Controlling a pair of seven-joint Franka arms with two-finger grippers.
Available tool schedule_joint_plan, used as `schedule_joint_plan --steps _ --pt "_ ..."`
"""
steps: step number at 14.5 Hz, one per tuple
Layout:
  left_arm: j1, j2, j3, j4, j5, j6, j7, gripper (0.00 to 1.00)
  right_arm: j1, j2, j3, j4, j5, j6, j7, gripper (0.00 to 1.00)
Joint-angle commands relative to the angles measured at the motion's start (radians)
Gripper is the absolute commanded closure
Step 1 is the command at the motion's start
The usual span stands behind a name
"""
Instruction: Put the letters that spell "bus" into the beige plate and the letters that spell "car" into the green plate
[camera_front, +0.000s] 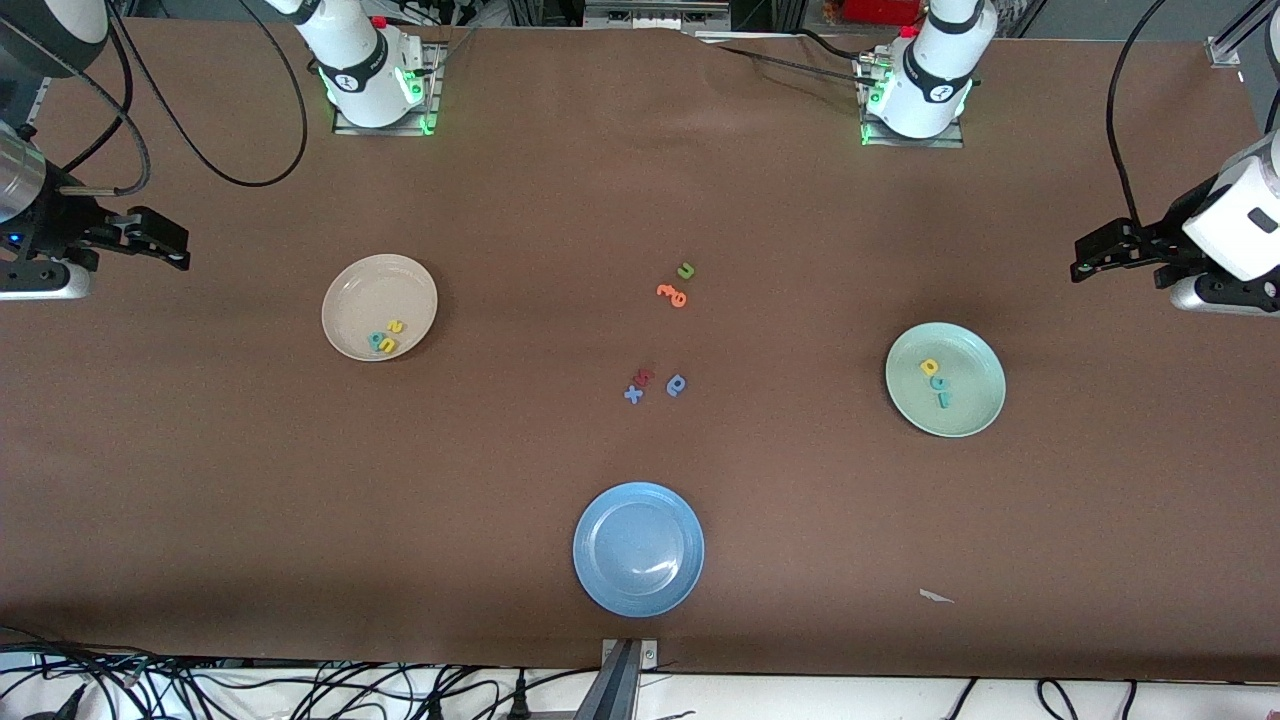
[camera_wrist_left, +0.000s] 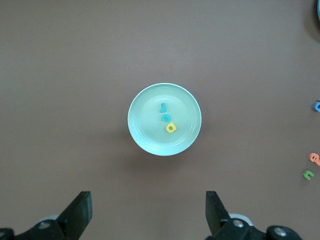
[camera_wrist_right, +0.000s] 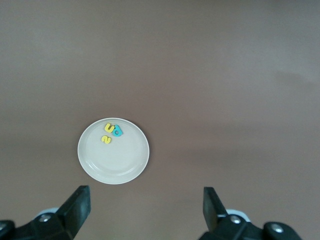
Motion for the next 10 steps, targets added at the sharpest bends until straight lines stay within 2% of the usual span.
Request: schedule_joint_plan --steps 1,10 --pt "0.003 -0.003 0.000 0.012 -0.029 -0.022 0.024 0.00 0.006 0.001 -0.019 0.016 0.039 -0.019 -0.013 0.00" --pt "0.003 -0.003 0.000 0.011 -0.029 -0.022 0.024 0.00 0.003 0.004 -0.019 0.016 0.033 -0.020 -0.011 0.00"
